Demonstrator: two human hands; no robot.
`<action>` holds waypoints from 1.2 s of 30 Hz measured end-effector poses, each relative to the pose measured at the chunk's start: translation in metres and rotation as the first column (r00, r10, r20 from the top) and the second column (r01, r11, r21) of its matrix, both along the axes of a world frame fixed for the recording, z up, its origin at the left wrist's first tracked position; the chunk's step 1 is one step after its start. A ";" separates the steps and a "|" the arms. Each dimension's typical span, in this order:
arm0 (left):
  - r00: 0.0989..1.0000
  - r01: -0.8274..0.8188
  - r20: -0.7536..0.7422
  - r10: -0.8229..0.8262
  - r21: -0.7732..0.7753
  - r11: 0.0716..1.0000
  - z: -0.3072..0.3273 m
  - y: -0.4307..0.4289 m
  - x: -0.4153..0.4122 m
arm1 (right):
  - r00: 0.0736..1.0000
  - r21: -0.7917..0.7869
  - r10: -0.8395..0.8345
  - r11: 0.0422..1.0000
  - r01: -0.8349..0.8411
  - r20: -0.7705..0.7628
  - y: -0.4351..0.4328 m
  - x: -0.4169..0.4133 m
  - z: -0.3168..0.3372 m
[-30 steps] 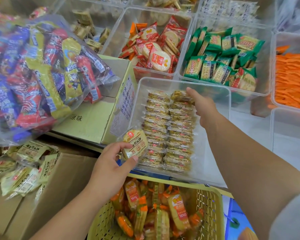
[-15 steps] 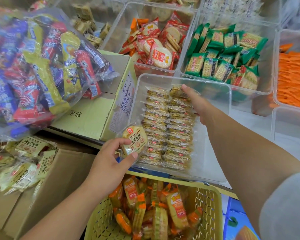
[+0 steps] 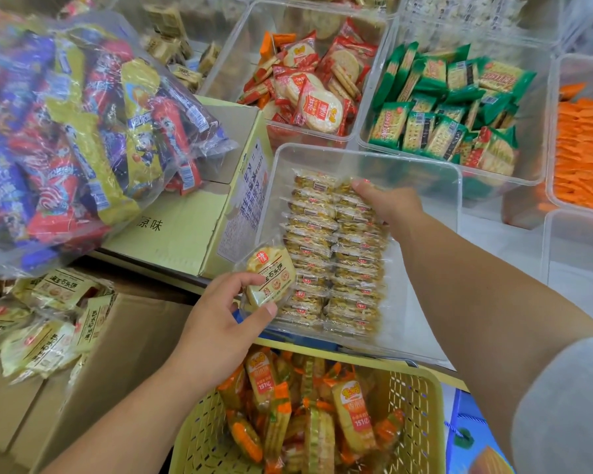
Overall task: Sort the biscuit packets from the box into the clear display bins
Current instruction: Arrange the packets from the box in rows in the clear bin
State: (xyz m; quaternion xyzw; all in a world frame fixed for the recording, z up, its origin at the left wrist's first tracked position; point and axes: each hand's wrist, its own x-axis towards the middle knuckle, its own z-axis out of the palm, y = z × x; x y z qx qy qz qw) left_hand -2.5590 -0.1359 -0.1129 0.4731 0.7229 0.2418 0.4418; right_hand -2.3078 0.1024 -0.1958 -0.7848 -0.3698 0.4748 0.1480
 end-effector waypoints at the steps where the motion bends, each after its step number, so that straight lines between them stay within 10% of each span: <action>1: 1.000 0.007 -0.007 -0.007 0.002 1.000 0.000 0.000 0.000 | 0.998 0.016 0.021 1.000 -0.021 0.053 0.001 -0.003 0.001; 10: 1.000 0.010 0.002 -0.010 0.009 1.000 0.002 0.006 -0.002 | 0.958 0.118 0.115 0.982 -0.150 0.264 -0.012 -0.013 0.012; 16: 1.000 0.013 0.017 -0.014 0.050 0.999 0.002 0.018 0.004 | 0.975 0.197 -0.189 0.958 0.210 -0.119 -0.046 0.004 0.018; 24: 0.996 -0.002 0.085 0.000 0.019 1.000 -0.002 0.039 0.011 | 0.674 0.014 -0.193 0.957 0.288 -0.713 -0.079 0.005 -0.008; 36: 0.970 -0.048 0.235 0.057 -0.044 0.998 0.000 0.046 0.007 | 0.769 0.041 -0.046 0.995 0.094 -0.637 -0.075 -0.005 -0.014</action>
